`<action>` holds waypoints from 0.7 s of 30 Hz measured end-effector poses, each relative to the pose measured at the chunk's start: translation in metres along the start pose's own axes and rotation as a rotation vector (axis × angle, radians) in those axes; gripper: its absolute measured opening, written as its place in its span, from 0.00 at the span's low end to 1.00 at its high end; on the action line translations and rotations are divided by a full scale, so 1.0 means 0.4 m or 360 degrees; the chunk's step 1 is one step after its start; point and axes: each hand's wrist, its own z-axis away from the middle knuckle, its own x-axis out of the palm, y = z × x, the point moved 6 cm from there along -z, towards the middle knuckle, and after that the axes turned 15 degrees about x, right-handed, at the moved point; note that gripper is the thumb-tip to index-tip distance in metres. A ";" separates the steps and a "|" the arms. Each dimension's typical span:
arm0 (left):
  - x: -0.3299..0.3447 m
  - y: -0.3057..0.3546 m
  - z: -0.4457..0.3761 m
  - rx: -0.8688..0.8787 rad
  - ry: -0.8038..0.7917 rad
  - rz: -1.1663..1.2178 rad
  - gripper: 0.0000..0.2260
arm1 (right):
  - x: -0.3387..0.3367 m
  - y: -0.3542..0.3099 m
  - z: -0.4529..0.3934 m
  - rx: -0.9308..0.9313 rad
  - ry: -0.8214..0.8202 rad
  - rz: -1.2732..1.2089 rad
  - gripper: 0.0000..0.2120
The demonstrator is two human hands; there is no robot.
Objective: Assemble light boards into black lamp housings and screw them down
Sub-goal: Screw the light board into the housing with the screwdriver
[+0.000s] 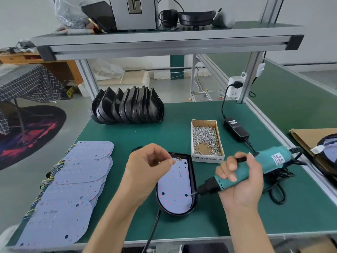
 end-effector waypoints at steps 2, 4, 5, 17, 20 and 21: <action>-0.013 -0.008 0.032 -0.0042 0.0078 0.0080 0.05 | 0.024 -0.006 -0.001 -0.0007 -0.0056 -0.0021 0.12; -0.017 -0.014 0.051 -0.0075 0.0109 0.0162 0.08 | 0.048 -0.009 0.001 -0.0010 -0.0102 -0.0031 0.13; -0.018 -0.018 0.057 -0.0092 0.0115 0.0194 0.10 | 0.058 -0.010 0.003 -0.0011 -0.0116 -0.0037 0.13; 0.005 -0.014 0.103 -0.0069 -0.0055 0.0124 0.13 | 0.158 -0.030 0.026 -0.0016 -0.0222 -0.0303 0.13; 0.009 -0.007 0.111 -0.0036 -0.0074 0.0119 0.13 | 0.176 -0.029 0.026 -0.0042 -0.0210 -0.0267 0.12; 0.011 -0.005 0.111 -0.0031 -0.0072 0.0117 0.13 | 0.181 -0.027 0.027 -0.0054 -0.0209 -0.0254 0.11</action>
